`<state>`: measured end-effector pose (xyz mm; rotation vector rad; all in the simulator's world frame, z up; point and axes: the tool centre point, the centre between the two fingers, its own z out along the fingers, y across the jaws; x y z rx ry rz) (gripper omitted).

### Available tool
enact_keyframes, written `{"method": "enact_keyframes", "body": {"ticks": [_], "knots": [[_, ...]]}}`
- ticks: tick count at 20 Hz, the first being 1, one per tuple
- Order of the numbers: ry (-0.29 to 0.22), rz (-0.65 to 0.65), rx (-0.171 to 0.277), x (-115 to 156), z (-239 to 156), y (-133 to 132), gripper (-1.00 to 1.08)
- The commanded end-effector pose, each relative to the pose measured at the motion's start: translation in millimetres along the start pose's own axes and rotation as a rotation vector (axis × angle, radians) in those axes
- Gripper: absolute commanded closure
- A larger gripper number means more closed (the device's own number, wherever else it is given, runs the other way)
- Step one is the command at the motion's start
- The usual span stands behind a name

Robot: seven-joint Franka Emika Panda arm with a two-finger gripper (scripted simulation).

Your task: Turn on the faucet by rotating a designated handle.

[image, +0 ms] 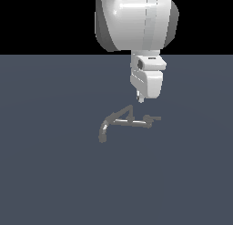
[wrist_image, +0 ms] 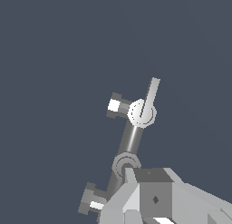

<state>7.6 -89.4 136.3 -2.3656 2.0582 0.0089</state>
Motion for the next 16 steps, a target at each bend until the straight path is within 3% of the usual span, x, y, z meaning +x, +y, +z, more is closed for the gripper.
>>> {"method": "enact_keyframes", "body": {"ticks": [1,9,16], "knots": [[0.004,0.075,0.0,16,17,-6,1.08],[0.009,0.255,0.0,55,58,-15,1.08],[0.009,0.33,0.0,72,74,-17,1.08]]}}
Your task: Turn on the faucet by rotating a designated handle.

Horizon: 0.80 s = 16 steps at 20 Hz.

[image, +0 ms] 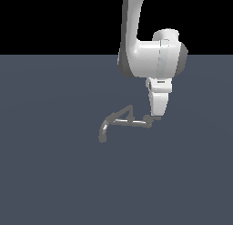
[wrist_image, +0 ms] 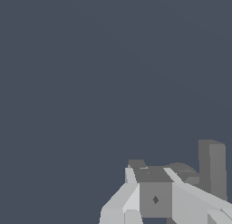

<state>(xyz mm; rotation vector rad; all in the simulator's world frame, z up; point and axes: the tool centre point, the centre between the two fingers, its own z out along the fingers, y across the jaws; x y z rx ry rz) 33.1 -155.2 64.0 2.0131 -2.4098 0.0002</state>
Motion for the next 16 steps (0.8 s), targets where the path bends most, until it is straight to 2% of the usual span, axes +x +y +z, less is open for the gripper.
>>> {"method": "enact_keyframes", "body": {"ticks": [1,7,16], "knots": [[0.0,0.016,0.001,3,3,-2,1.08],[-0.001,0.018,0.001,3,3,-2,1.08],[-0.001,0.018,0.001,24,3,26,1.08]]}}
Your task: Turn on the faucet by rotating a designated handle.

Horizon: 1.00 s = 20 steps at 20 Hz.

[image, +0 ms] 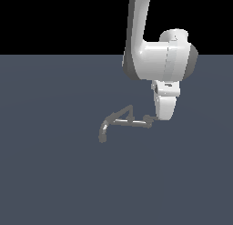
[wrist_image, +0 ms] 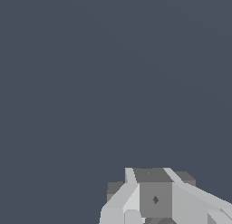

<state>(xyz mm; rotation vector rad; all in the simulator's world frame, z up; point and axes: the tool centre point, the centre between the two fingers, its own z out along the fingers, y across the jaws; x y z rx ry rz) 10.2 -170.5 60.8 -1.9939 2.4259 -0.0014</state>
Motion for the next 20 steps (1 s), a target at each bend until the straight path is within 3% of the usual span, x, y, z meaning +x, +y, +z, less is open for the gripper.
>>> {"method": "enact_keyframes", "body": {"ticks": [1,13,15,20], "knots": [[0.001,0.003,-0.002,5,0,6,1.08],[0.0,0.002,-0.001,1,0,37,1.08],[0.004,0.008,0.012,6,2,28,1.08],[0.003,0.006,0.006,-8,1,43,1.08]]}}
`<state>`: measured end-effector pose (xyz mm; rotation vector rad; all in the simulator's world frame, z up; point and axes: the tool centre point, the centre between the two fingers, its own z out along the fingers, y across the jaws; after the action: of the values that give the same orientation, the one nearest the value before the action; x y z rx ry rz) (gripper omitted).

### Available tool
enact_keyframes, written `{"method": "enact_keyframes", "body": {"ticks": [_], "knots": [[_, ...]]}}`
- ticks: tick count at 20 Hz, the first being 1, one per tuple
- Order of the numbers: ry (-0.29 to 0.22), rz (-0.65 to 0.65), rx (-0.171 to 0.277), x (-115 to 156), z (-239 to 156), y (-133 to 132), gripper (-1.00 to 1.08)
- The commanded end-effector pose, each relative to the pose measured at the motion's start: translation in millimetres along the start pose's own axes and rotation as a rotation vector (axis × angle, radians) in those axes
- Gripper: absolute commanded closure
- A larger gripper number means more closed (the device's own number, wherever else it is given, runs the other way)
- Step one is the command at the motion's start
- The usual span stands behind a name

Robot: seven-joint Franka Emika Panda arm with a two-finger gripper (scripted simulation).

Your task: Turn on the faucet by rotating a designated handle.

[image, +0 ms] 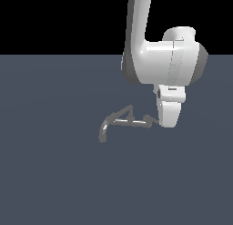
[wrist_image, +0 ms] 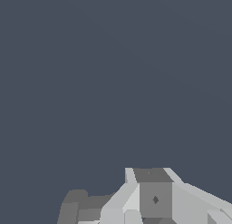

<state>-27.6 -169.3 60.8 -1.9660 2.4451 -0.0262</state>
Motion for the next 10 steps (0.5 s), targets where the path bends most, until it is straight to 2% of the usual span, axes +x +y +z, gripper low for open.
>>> {"method": "enact_keyframes", "body": {"ticks": [1,7,8,10], "knots": [[-0.006,-0.016,-0.009,-17,1,10,1.08],[-0.007,-0.019,-0.015,-31,-1,26,1.08],[0.001,0.014,-0.015,-9,1,24,1.08],[-0.001,0.005,-0.015,-24,1,23,1.08]]}}
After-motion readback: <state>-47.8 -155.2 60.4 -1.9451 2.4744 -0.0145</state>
